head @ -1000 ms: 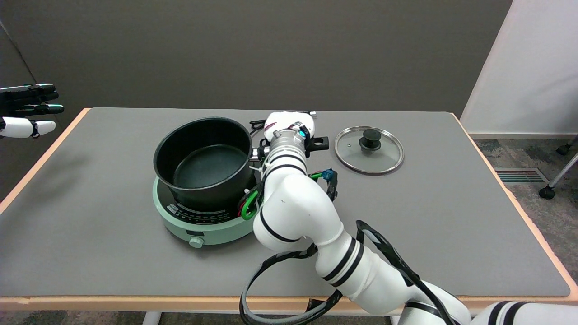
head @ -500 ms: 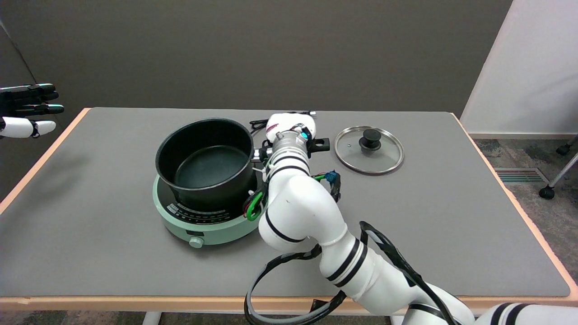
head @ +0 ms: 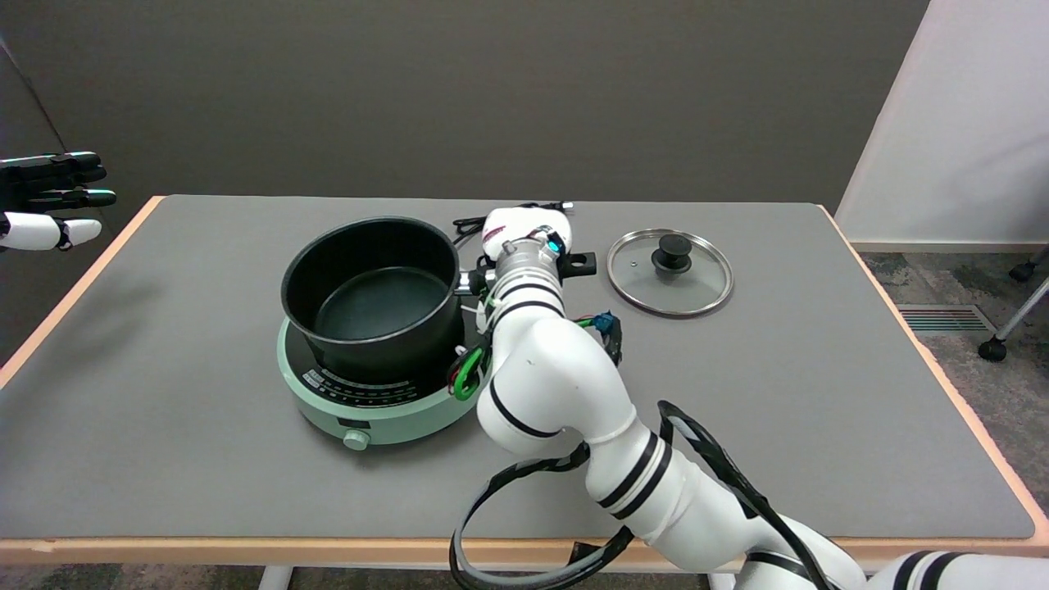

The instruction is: Place the soup pot onto the induction stove.

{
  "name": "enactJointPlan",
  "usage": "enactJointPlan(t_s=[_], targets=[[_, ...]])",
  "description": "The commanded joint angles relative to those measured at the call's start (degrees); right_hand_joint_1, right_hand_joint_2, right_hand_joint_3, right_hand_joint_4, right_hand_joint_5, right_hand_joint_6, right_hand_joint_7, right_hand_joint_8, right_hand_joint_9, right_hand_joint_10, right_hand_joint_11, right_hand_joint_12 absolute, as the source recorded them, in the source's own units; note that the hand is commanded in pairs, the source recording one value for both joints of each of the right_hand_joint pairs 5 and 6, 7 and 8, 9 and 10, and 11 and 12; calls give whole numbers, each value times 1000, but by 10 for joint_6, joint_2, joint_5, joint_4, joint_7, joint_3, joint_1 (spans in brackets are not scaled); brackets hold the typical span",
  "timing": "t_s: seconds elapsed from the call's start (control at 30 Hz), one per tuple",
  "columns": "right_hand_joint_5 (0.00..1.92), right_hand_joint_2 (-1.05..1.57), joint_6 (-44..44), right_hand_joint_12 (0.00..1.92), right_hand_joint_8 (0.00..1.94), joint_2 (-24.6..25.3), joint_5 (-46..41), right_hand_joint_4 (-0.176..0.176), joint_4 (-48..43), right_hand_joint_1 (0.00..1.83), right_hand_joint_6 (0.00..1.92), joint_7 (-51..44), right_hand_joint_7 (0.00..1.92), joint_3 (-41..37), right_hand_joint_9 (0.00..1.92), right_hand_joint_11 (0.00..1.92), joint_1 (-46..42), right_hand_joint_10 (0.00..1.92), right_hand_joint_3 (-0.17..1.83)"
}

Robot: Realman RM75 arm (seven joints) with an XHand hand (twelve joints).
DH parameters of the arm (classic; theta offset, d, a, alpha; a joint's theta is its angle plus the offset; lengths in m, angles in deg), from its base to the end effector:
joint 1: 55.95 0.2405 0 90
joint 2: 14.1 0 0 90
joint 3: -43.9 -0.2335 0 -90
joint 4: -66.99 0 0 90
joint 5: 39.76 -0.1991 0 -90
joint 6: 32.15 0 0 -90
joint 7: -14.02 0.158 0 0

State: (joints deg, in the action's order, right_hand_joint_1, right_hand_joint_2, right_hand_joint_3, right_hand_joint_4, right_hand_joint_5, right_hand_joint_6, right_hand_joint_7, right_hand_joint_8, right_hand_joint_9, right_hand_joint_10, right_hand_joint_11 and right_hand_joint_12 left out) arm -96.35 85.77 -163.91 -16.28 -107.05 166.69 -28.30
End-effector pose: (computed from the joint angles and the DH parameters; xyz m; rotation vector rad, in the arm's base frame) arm -0.1646 -0.4018 0.1421 1.2275 -0.1928 -0.1259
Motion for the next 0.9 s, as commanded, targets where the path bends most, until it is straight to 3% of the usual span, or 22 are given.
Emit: enactJointPlan(t_s=[0.03,0.2,0.3,0.4,0.5,0.8,0.9], targets=[[1611,58,17,1611,1611,-9,-12,-119,-2,1315,1611,1,1611,-5,1611,1611,-4,1611,1657],[1520,20,17,1520,1520,-9,-13,-114,-4,1313,1520,-1,1520,-5,1520,1520,-6,1520,1725],[1372,-47,17,1372,1372,-9,-17,-77,-5,1308,1372,-3,1372,-5,1372,1372,-6,1372,1833],[1208,-107,16,1208,1208,-9,-18,-31,-6,1280,1208,-3,1208,-5,1208,1208,-6,1208,1833],[1119,-249,15,1119,1119,-9,-18,-6,-10,1253,1119,-3,1119,-5,1119,1119,-6,1119,1833],[1081,-364,13,1081,1081,-10,-18,9,-16,1219,1081,-4,1081,-5,1081,1081,-7,1081,1833],[1008,-486,13,1008,1008,-11,-18,33,-18,1207,1008,-4,1008,-5,1008,1008,-8,1008,1833]])
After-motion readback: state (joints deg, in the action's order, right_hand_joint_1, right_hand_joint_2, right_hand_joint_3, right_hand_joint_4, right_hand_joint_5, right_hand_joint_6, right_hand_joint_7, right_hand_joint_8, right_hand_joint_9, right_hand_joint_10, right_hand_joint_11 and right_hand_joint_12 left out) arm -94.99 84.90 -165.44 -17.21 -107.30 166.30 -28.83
